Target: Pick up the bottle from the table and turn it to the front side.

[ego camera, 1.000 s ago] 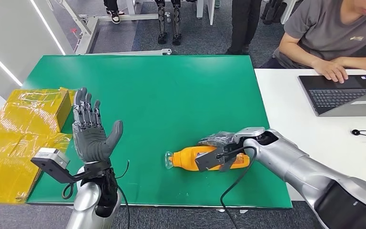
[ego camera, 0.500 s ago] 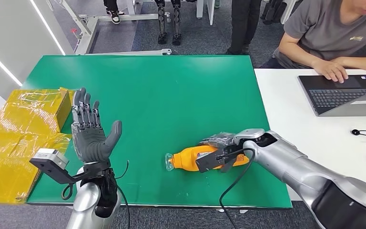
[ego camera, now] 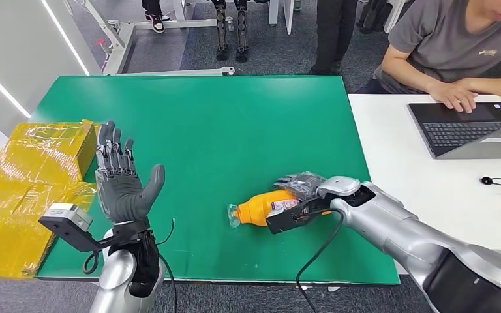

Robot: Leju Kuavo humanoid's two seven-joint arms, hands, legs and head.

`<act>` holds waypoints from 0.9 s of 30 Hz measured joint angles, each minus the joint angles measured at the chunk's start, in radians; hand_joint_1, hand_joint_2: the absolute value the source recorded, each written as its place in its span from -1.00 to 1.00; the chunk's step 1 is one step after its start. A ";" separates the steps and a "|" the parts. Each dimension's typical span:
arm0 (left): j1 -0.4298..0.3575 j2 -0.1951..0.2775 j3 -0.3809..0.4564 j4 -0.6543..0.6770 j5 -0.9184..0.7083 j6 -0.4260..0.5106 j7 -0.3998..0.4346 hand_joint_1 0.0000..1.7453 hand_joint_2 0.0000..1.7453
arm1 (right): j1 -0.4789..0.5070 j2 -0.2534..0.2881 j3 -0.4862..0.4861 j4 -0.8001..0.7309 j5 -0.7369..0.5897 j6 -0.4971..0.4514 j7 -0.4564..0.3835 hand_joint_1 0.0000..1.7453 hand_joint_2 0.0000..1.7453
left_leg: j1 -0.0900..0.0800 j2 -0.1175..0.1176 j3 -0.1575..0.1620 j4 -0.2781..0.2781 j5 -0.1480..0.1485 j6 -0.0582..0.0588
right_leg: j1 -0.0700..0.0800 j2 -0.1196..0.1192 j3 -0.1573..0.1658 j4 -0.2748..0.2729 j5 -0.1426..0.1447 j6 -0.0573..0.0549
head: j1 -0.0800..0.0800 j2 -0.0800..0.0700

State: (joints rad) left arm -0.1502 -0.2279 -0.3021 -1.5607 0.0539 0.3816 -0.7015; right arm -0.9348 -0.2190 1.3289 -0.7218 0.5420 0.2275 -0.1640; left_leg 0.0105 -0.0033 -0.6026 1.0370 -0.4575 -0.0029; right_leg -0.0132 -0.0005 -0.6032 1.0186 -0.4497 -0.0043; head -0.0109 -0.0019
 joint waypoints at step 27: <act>0.004 -0.005 0.000 -0.010 0.008 -0.023 0.000 -1.00 1.00 | 0.128 -0.023 -0.157 -0.058 0.179 -0.158 0.128 -1.00 1.00 | 0.000 0.001 0.002 0.000 0.000 0.000 | 0.000 0.001 0.001 -0.001 0.000 0.000 | 0.000 0.000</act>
State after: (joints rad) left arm -0.1465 -0.2327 -0.3025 -1.5710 0.0615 0.3591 -0.7014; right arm -0.8069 -0.2422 1.1716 -0.7798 0.7215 0.0693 -0.0361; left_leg 0.0104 -0.0021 -0.6005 1.0371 -0.4576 -0.0028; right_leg -0.0133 0.0006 -0.6019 1.0179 -0.4496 -0.0042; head -0.0109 -0.0019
